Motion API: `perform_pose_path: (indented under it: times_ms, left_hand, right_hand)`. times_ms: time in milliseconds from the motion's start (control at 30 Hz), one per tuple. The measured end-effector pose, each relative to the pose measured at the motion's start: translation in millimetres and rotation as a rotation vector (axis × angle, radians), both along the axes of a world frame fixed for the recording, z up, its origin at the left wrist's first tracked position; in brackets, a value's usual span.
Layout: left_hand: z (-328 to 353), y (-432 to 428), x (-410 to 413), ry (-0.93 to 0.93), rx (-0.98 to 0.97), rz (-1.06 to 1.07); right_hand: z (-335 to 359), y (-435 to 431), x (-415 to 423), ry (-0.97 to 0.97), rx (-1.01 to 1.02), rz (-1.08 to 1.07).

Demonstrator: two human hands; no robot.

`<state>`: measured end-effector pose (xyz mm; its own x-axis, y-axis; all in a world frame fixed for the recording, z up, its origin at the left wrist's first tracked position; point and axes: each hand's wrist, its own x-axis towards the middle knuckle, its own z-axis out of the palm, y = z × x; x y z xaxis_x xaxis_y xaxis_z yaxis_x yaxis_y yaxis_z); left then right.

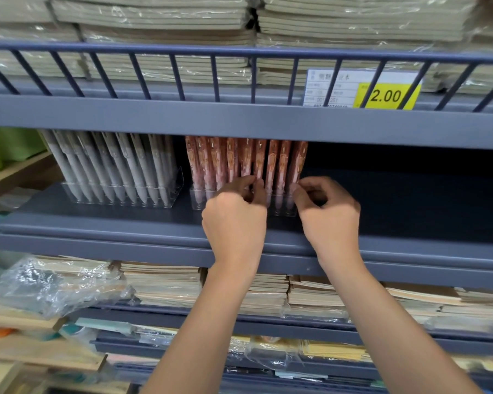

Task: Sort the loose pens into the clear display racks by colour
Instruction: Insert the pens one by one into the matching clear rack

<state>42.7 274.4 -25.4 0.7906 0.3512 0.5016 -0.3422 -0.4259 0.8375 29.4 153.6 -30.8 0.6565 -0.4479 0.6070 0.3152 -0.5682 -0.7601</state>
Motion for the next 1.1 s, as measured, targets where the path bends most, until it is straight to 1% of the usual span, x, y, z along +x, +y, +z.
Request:
perform_pose_path:
  times_ms: [133,467,600,700,767,833,900,933,1033,1100]
  left_hand:
    - [0,2,-1,0.016,0.004,-0.001]
    - [5,13,-8,-0.01,-0.039,-0.013]
    - [12,25,-16,0.025,-0.144,-0.127]
    - [18,44,-26,0.018,-0.223,-0.232]
    - [22,62,-35,0.004,-0.222,-0.307]
    - [25,83,-42,-0.01,-0.186,-0.358]
    - [28,107,-45,-0.022,-0.18,-0.377]
    - [28,121,-45,-0.03,-0.182,-0.381]
    - [25,165,-41,-0.037,-0.188,-0.356]
    - [21,197,-32,-0.021,-0.179,-0.317]
  right_hand:
    - [1,0,0,0.001,0.03,0.008]
    - [3,2,-3,-0.015,0.081,0.0]
    - [5,3,-6,-0.068,0.113,-0.031]
    - [8,4,-8,-0.08,0.212,-0.037]
    - [11,4,-11,-0.075,0.276,-0.043]
    - [14,8,-18,-0.101,0.283,-0.059]
    - [13,15,-28,-0.132,0.239,-0.056]
    - [10,20,-34,-0.138,0.186,-0.033]
    - [4,45,-50,-0.084,-0.015,0.085]
    - [3,70,-53,-0.037,-0.105,0.156]
